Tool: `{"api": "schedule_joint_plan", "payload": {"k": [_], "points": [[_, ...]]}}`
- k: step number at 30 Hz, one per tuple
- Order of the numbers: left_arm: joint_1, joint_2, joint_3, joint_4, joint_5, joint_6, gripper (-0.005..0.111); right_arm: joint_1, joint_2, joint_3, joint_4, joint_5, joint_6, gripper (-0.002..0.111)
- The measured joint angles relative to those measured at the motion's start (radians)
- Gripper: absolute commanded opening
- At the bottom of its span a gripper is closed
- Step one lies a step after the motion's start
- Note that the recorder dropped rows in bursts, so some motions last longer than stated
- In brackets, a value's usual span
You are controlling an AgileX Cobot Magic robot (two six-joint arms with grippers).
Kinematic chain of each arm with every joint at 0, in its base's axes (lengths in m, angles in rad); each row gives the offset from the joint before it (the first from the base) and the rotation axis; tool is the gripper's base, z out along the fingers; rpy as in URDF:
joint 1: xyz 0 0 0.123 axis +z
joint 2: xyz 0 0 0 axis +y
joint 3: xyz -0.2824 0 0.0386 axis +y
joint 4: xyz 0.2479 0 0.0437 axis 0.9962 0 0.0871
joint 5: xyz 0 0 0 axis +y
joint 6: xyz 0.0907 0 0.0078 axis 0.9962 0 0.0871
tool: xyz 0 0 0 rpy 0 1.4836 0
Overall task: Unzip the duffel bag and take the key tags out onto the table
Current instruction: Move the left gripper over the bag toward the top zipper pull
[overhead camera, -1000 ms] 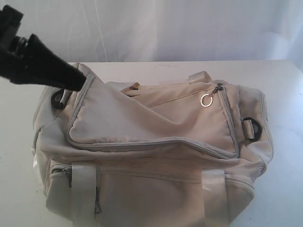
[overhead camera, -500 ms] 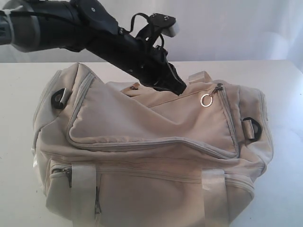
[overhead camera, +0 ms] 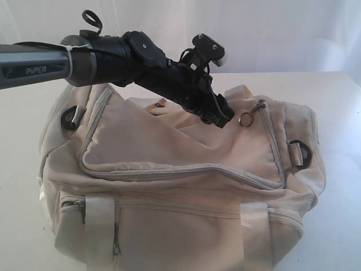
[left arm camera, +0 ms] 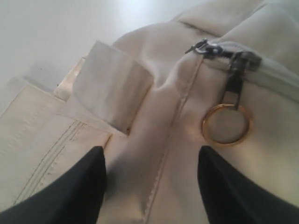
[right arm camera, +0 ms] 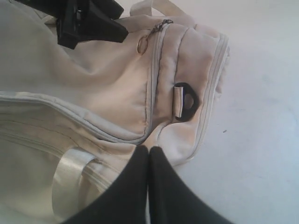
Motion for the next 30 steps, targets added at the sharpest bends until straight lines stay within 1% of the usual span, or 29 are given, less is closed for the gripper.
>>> {"api": "schedule_joint_plan", "payload": {"k": [5,7,9,11,13,14,19,23,27,30], "points": [[0.000,0.030,0.000,0.002,-0.033,0.004,0.057,0.000,0.000,0.000,0.000,-0.001,0.000,0.000],[0.000,0.037,0.000,0.004,-0.036,0.004,0.052,0.000,0.000,0.000,0.000,-0.002,0.000,0.000],[0.000,0.040,0.000,0.004,-0.034,0.004,0.039,0.000,0.000,0.000,0.000,-0.002,0.000,0.000],[0.000,0.040,0.000,0.004,-0.022,0.004,0.023,0.000,0.000,0.000,0.000,-0.002,0.000,0.000],[0.000,0.040,0.000,0.004,-0.008,0.004,0.004,0.000,0.000,0.000,0.000,-0.002,0.000,0.000],[0.000,0.040,0.000,0.006,0.000,0.007,0.000,0.000,0.000,0.000,0.000,-0.002,0.000,0.000],[0.000,0.038,0.000,0.021,0.033,0.009,0.000,0.000,0.000,0.000,-0.004,-0.011,0.000,0.000],[0.000,0.000,0.000,0.058,0.076,0.009,0.000,0.000,0.009,0.018,-0.004,-0.020,0.000,0.000],[0.002,-0.042,0.000,0.086,0.108,0.009,0.000,0.000,0.067,0.017,0.005,-0.025,0.000,0.000],[0.004,-0.058,0.000,0.102,0.126,0.009,0.000,0.000,0.140,0.005,0.049,-0.030,-0.014,0.000]]}}
